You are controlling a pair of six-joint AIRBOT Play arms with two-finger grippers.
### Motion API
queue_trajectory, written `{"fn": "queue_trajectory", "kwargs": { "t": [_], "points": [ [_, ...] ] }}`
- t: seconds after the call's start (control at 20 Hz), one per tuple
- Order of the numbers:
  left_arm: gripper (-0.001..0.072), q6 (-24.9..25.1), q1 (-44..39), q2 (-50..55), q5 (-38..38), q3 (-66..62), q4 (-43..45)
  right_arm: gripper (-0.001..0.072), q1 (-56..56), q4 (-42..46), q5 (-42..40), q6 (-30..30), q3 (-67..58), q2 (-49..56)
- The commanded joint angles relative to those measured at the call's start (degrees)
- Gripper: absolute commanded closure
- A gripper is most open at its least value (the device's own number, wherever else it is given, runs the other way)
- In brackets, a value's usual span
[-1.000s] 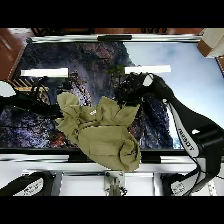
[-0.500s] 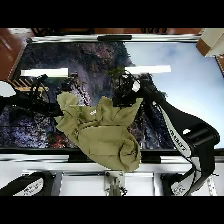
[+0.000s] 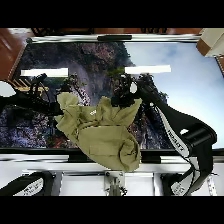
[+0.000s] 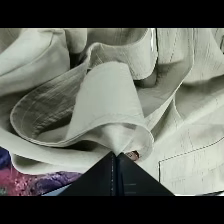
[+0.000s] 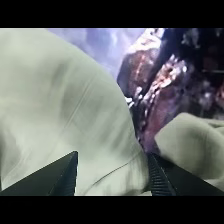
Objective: Fold the shirts.
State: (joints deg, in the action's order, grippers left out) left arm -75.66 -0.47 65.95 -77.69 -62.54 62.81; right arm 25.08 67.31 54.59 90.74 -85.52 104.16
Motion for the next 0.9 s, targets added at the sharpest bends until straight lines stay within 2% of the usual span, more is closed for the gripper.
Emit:
{"fn": "queue_trajectory", "kwargs": {
  "t": [0.0, 0.05, 0.1, 0.15, 0.25, 0.35, 0.45, 0.6, 0.75, 0.85],
  "points": [
    [0.0666, 0.02, -0.02, -0.04, 0.17, -0.02, -0.04, 0.0175, 0.35, -0.2, 1.07, 2.21, -0.07, 1.4],
    [0.0666, 0.02, -0.02, -0.04, 0.2, -0.02, -0.04, 0.0207, 0.44, -0.35, 0.87, 2.03, -0.07, 1.73],
    [0.0666, 0.02, -0.02, -0.04, 0.33, -0.02, -0.04, 0.0473, 0.5, 0.0, 0.63, 2.01, -0.09, 1.73],
    [0.0666, 0.02, -0.02, -0.04, 0.68, -0.07, -0.02, 0.0645, 0.48, 0.11, 0.63, 2.14, -0.35, 1.53],
    [0.0666, 0.33, 0.11, -0.02, 1.42, -1.33, 0.02, 0.0654, -0.02, 1.42, 0.68, 0.87, -1.99, -0.15],
    [0.0667, 0.68, 0.79, -0.02, 2.05, -6.29, 0.31, 0.0654, -0.81, 7.28, 0.61, 0.07, -5.62, -4.0],
    [0.0667, 0.39, 2.4, -0.02, 4.83, -14.99, 0.26, 0.0655, -1.77, 16.09, 0.15, 0.04, -11.17, -9.27],
    [0.0666, -3.15, 4.79, -0.02, 10.34, -34.62, 0.22, 0.0655, -3.41, 24.48, -3.45, 0.04, -21.42, -18.43],
    [0.0666, -8.04, 5.14, -0.04, 17.75, -56.96, -1.51, 0.0654, -3.85, 24.96, -13.64, 0.15, -30.62, -28.0],
    [0.0666, -7.91, 5.14, -1.86, 24.48, -64.54, -7.85, 0.0654, -3.85, 18.95, -22.16, 0.28, -31.98, -34.69]
  ]
}}
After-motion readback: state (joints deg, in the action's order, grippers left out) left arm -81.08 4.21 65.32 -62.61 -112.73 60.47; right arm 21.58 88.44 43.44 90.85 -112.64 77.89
